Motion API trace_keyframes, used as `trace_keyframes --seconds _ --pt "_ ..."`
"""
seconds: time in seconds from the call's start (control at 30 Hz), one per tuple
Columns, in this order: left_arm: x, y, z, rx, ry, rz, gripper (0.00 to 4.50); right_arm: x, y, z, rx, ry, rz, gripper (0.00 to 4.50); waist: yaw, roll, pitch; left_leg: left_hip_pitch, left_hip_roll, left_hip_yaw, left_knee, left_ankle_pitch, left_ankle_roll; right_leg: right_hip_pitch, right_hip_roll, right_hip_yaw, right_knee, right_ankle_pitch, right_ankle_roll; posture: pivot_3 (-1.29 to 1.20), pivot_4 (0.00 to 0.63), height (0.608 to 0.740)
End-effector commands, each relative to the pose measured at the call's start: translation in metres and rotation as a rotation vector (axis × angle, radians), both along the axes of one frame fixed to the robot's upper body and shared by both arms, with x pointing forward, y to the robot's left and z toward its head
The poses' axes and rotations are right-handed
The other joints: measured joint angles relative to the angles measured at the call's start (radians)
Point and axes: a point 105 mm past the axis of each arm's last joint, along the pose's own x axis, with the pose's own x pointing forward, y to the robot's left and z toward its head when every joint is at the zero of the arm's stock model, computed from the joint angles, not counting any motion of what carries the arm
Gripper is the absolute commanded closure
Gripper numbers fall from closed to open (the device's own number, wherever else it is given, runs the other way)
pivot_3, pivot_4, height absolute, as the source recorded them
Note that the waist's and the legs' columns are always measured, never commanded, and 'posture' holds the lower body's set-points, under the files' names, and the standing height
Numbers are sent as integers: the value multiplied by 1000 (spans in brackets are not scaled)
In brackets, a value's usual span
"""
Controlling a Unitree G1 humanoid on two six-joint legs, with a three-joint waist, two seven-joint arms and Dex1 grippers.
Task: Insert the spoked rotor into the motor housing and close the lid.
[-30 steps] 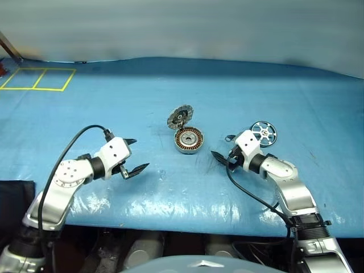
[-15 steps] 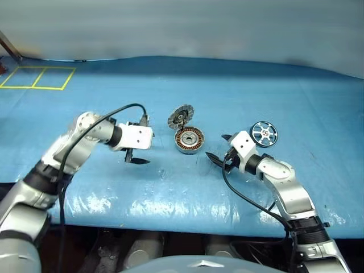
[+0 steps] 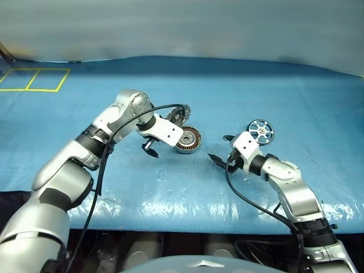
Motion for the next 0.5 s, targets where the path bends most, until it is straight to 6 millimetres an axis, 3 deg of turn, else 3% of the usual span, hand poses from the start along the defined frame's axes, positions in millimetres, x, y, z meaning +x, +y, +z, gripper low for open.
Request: trace_keyframes --seconds 0.03,0.37,0.5 --pt "7 -10 7 65 -47 -43 20 -3 4 12 -3 -31 31 0 1 0 0 0 0 0 0 -1 1 0 0 0 0 0 0 0 150 740" --pt "11 -38 16 107 -106 -133 20 -3 4 12 -21 -23 43 0 -1 -1 0 0 0 0 1 -1 2 0 0 0 0 1 1 0 150 740" --pt "13 -46 9 134 -117 -150 20 -3 7 13 -22 -26 51 0 -1 -1 0 0 0 0 1 -1 2 0 0 0 0 1 1 0 150 740"
